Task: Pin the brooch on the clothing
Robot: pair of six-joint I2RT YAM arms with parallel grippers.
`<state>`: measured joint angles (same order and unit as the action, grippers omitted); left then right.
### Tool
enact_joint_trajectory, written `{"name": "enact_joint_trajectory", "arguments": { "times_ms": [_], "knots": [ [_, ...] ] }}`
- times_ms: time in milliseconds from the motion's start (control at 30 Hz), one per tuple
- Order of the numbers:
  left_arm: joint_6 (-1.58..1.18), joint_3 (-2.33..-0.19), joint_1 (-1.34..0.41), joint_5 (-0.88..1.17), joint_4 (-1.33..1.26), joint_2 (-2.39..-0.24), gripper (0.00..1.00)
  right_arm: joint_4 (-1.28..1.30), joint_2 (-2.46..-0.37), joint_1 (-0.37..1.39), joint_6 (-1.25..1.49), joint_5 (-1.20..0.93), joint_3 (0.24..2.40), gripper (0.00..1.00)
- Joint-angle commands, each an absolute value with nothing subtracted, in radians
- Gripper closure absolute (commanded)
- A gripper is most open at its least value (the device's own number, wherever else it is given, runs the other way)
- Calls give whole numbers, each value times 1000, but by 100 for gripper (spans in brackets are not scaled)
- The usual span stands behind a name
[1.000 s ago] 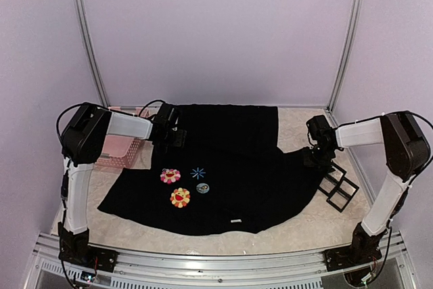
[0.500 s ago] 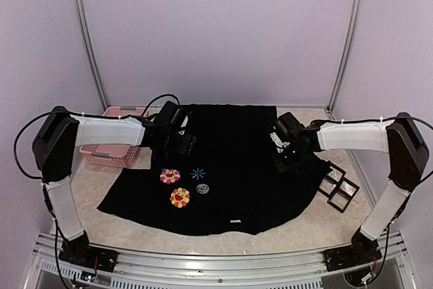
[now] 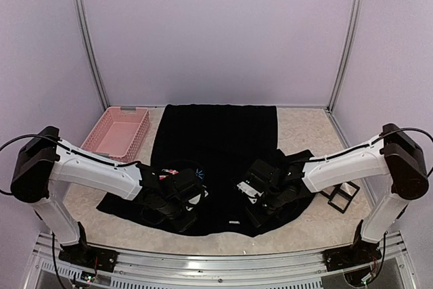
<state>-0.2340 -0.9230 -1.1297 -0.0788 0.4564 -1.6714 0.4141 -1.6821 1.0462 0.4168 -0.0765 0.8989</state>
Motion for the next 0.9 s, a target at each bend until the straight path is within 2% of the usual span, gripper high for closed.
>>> {"name": "enact_joint_trajectory", "arguments": {
  "times_ms": [0, 300, 467, 633, 767, 867],
  "knots": [
    [-333, -906, -1141, -53, 581, -1724, 63, 475, -1713, 1149, 524, -118, 834, 100],
    [-484, -854, -1313, 109, 795, -1676, 63, 530, -1591, 1247, 626, -128, 773, 100],
    [-499, -868, -1339, 115, 839, -1628, 61, 579, -1516, 1216, 577, -19, 870, 100],
    [-378, -1050, -1289, 45, 830, -1620, 52, 536, -1471, 938, 432, 115, 977, 100],
    [-240, -1214, -1089, 28, 761, -1637, 49, 409, -1571, 681, 336, 194, 1063, 100],
    [-205, -1289, -917, -11, 643, -1672, 47, 342, -1721, 555, 280, 198, 1164, 100]
  ]
}}
